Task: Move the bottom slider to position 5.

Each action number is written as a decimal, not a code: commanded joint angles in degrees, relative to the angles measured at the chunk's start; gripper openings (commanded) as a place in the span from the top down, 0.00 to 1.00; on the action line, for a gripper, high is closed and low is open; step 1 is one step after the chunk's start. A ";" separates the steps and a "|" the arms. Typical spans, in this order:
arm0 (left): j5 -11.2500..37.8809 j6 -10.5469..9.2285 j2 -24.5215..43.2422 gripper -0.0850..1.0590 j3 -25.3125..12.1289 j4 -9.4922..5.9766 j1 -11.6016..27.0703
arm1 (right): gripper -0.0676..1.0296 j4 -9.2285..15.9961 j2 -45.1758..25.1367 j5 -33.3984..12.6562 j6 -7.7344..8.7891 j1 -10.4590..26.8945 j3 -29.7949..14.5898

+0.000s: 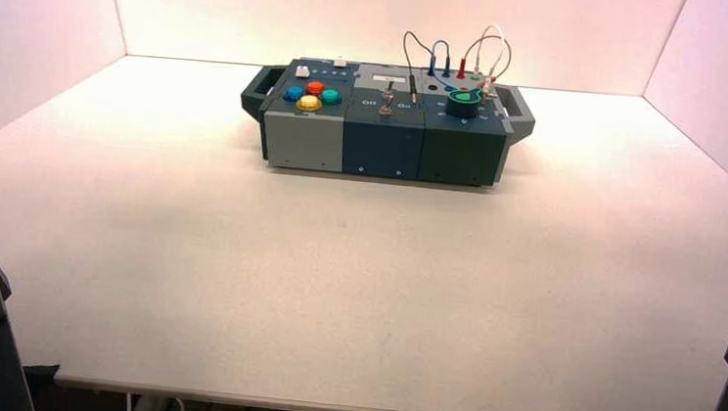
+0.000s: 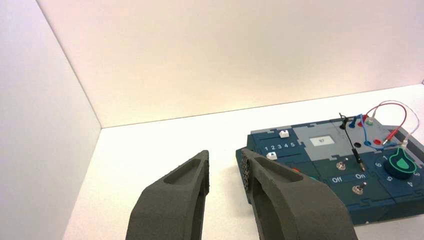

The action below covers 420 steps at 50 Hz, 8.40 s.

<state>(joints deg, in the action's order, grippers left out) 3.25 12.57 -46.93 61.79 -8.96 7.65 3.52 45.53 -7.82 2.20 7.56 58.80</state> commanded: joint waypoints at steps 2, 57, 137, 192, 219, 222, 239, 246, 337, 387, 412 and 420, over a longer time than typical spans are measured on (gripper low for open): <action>-0.35 0.26 -0.09 0.59 -0.53 0.09 0.09 | 0.57 0.18 0.00 0.26 0.09 0.26 -1.23; 17.31 -0.97 2.64 0.73 -10.28 -0.35 0.09 | 0.77 2.11 -0.70 -13.71 0.18 0.44 -6.77; 32.26 16.79 49.22 0.95 -40.78 -11.95 0.09 | 0.96 2.55 -21.88 -26.28 13.80 14.24 -20.65; 33.75 25.84 67.85 0.95 -52.82 -22.59 1.41 | 0.96 6.77 -27.86 -23.03 19.95 14.59 -25.05; 33.84 25.93 71.63 0.95 -54.84 -24.17 2.46 | 0.96 6.77 -27.86 -22.76 19.95 14.59 -25.14; 33.84 25.84 71.81 0.95 -54.84 -24.17 2.55 | 0.96 6.68 -27.86 -22.76 19.95 14.50 -25.14; 33.84 25.84 73.65 0.95 -56.60 -24.26 3.16 | 0.96 6.68 -27.95 -22.76 19.95 14.59 -25.05; 33.84 25.75 74.27 0.95 -57.22 -24.26 3.16 | 0.96 6.59 -27.86 -22.76 19.95 14.50 -25.05; 36.47 24.96 77.61 0.95 -61.52 -27.69 7.91 | 0.96 6.42 -27.60 -22.76 19.95 14.33 -24.96; 36.65 24.96 73.92 0.95 -59.77 -27.69 6.15 | 0.96 6.24 -27.42 -22.85 19.95 14.24 -24.87; 35.16 26.81 62.31 0.95 -47.20 -27.33 5.98 | 0.96 6.24 -26.98 -22.68 19.95 13.71 -23.55; 34.89 27.07 60.64 0.95 -45.53 -27.69 6.24 | 0.96 6.24 -27.16 -22.15 19.86 13.18 -23.20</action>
<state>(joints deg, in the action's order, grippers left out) 38.50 39.29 16.79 16.52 -36.39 13.54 9.67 17.23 -30.85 21.80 21.18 36.39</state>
